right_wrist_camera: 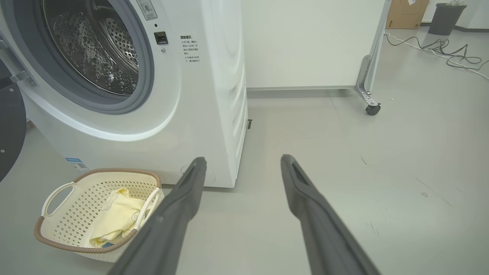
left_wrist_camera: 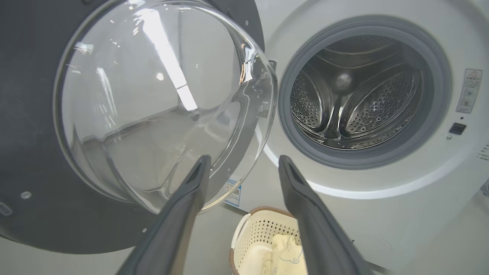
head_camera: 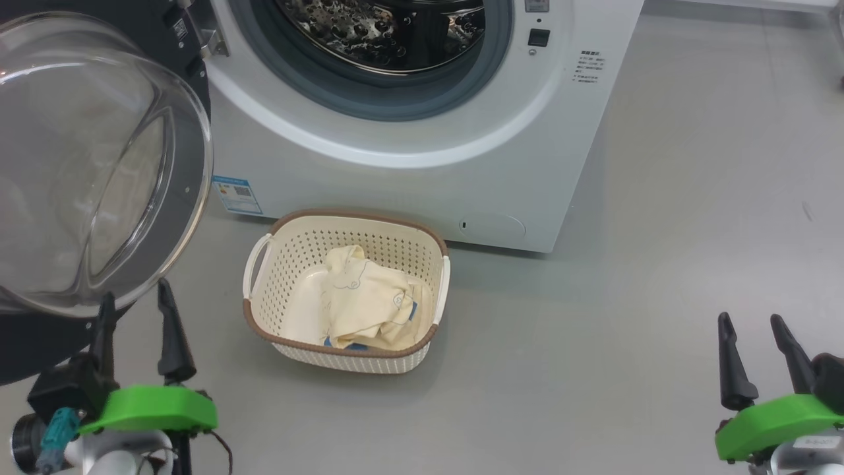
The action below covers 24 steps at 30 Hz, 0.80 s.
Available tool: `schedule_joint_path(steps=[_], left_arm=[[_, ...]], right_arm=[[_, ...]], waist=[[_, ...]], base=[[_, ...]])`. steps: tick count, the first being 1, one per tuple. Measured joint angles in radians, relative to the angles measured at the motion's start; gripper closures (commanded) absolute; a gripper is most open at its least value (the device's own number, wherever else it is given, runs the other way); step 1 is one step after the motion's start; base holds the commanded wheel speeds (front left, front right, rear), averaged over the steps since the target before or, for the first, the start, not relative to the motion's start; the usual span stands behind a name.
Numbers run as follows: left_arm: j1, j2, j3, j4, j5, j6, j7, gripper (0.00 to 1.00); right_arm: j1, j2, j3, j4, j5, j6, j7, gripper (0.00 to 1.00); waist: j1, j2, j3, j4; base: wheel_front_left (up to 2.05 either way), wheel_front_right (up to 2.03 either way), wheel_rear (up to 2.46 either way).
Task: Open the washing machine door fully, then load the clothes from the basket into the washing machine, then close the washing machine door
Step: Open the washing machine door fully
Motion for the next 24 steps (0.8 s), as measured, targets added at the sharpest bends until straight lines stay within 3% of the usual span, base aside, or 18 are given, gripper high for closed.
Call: schedule_joint_path(steps=[10, 24], left_arm=[[0.048, -0.035, -0.099, -0.035, 0.026, -0.003, 0.000, 0.00], [0.040, -0.060, -0.191, 0.049, 0.060, -0.037, 0.000, 0.00]], right_arm=[[0.011, 0.000, 0.002, 0.007, -0.006, 0.000, 0.000, 0.00], [0.023, 0.000, 0.009, -0.023, -0.037, 0.000, 0.001, 0.00]], waist=[[0.0000, 0.0000, -0.017, -0.070], [0.0000, 0.0000, -0.036, -0.132]], base=[[0.00, 0.00, 0.00], [0.00, 0.00, 0.00]])
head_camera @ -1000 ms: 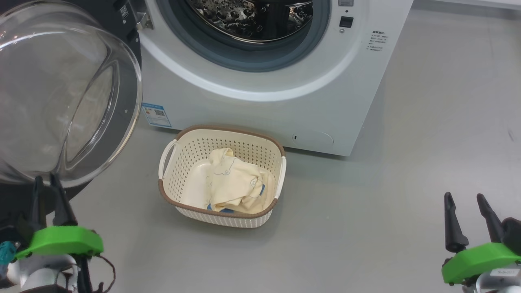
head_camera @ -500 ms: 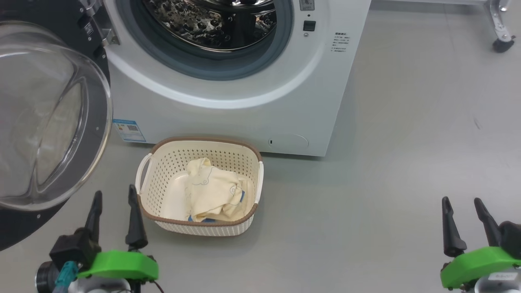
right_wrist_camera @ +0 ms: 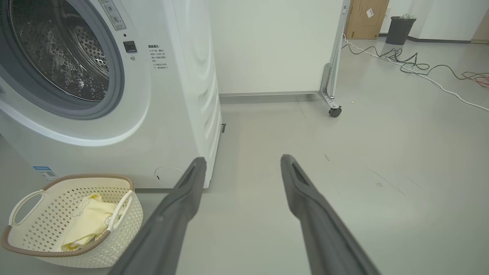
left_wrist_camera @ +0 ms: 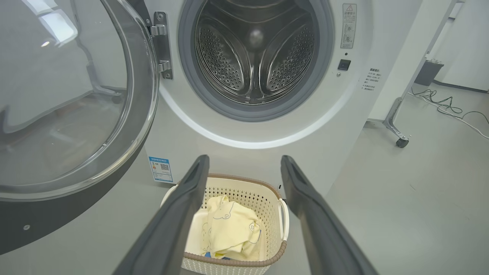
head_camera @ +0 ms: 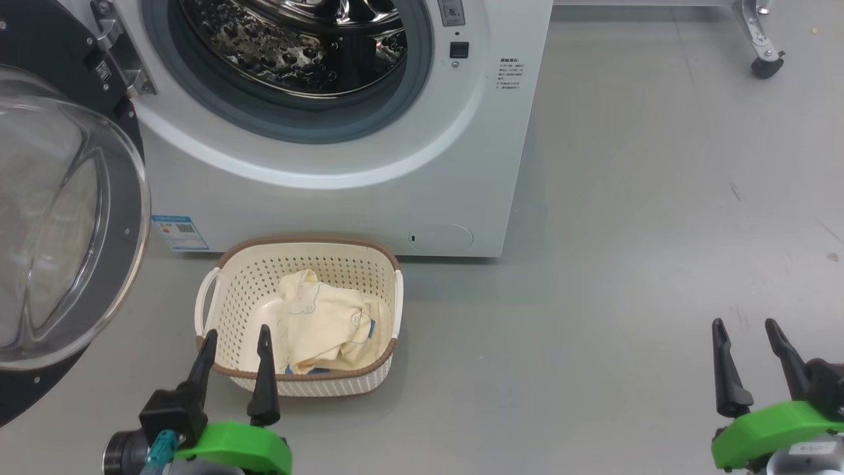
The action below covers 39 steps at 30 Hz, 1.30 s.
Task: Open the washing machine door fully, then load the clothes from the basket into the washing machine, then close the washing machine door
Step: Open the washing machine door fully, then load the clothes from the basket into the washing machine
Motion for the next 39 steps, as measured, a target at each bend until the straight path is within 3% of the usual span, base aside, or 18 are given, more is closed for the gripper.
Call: schedule_joint_path(steps=[39], left_arm=[[-0.040, -0.023, -0.004, 0.072, 0.046, -0.010, 0.000, 0.00]], right_arm=[[0.015, 0.000, 0.025, 0.006, 0.002, 0.000, 0.002, 0.00]], waist=[[0.0000, 0.0000, 0.002, -0.003]], base=[[0.00, 0.00, 0.00]])
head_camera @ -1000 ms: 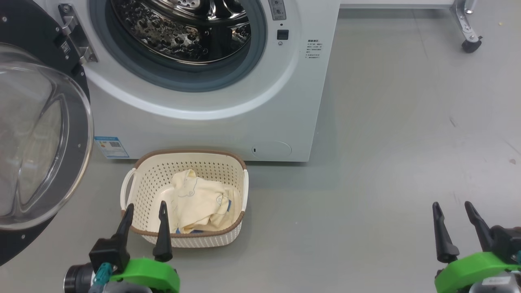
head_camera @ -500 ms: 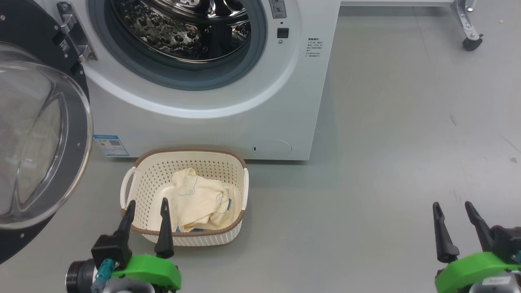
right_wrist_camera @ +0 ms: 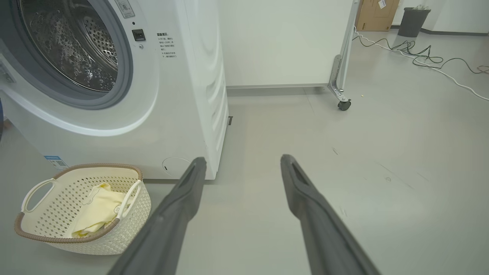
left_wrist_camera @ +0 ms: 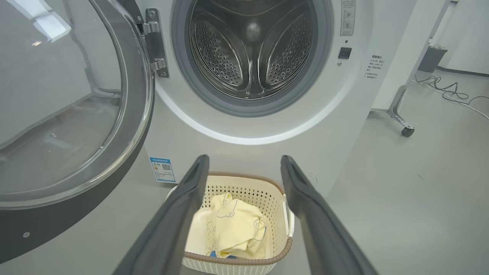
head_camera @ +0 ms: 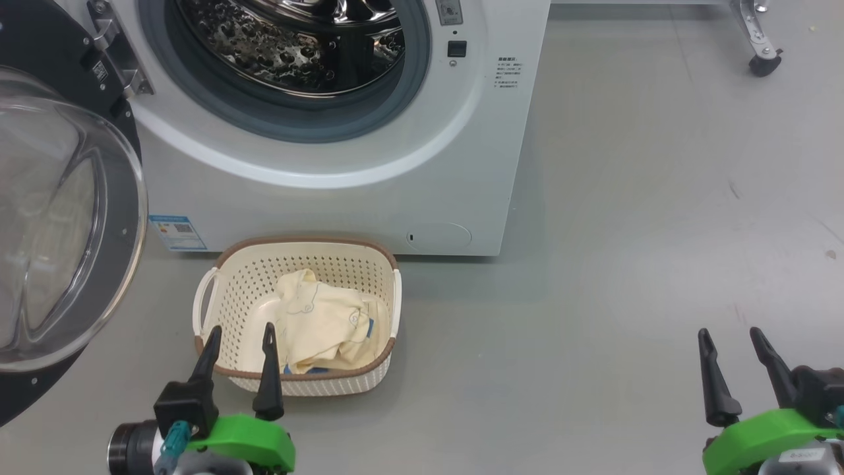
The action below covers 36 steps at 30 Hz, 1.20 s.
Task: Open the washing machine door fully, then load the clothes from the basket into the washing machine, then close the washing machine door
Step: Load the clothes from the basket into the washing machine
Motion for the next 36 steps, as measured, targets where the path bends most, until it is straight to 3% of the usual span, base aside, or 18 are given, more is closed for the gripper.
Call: schedule_joint_path(steps=[9, 24, 36], left_arm=[[-0.016, 0.000, -0.004, 0.003, 0.016, 0.001, 0.000, 0.00], [-0.021, 0.000, 0.004, 0.001, 0.021, 0.008, 0.000, 0.00], [-0.023, 0.000, 0.008, 0.006, 0.020, 0.012, 0.000, 0.00]], right_arm=[[-0.001, 0.000, 0.000, 0.001, 0.000, 0.000, 0.000, 0.00], [-0.003, 0.000, -0.001, 0.008, 0.009, 0.000, -0.002, 0.00], [-0.012, 0.001, 0.000, 0.008, 0.008, 0.000, -0.002, 0.00]], waist=[[0.0000, 0.0000, 0.013, -0.007], [0.0000, 0.0000, 0.024, 0.003], [0.0000, 0.0000, 0.033, 0.012]], base=[[0.52, -0.27, -0.26], [1.68, -1.30, -0.38], [0.26, -0.26, 0.00]])
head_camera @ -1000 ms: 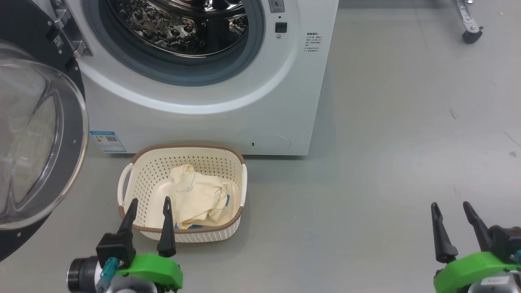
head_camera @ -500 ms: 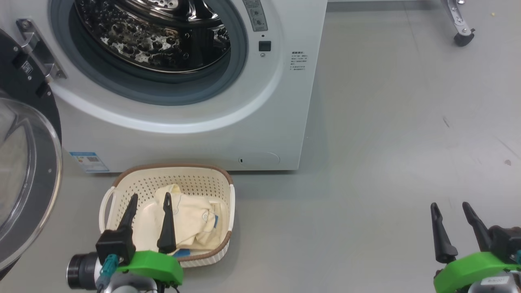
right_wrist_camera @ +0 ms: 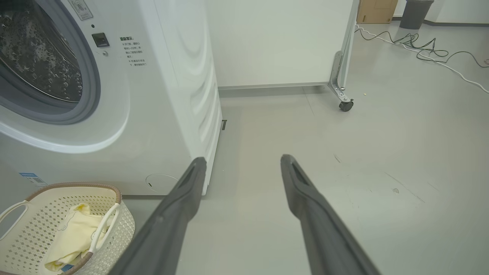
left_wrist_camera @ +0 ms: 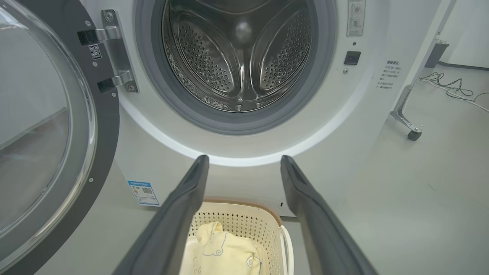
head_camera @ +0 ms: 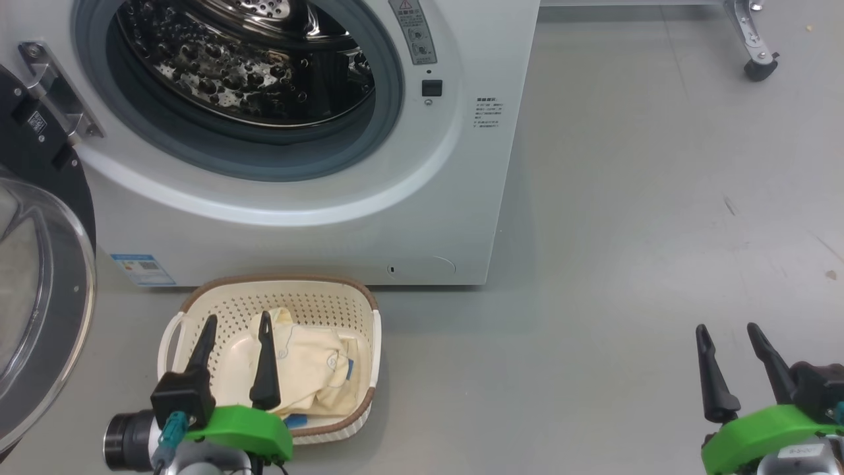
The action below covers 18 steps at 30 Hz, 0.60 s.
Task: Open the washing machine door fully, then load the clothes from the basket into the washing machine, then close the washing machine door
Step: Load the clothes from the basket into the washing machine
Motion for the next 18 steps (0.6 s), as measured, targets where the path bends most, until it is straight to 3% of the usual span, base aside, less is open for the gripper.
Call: schedule_joint_path(steps=[11, 18], left_arm=[[-0.003, -0.004, 0.009, 0.045, -0.026, -0.001, 0.000, 0.00], [-0.085, -0.002, 0.036, 0.132, -0.052, -0.012, 0.000, 0.00]], right_arm=[[-0.001, 0.000, 0.002, -0.007, 0.000, 0.000, 0.001, 0.00], [-0.030, 0.000, 0.009, -0.022, 0.000, 0.000, 0.005, 0.00]], waist=[[0.0000, 0.0000, 0.013, 0.002], [0.0000, 0.0000, 0.063, 0.001]], base=[[0.00, 0.00, 0.00], [0.00, 0.00, 0.00]])
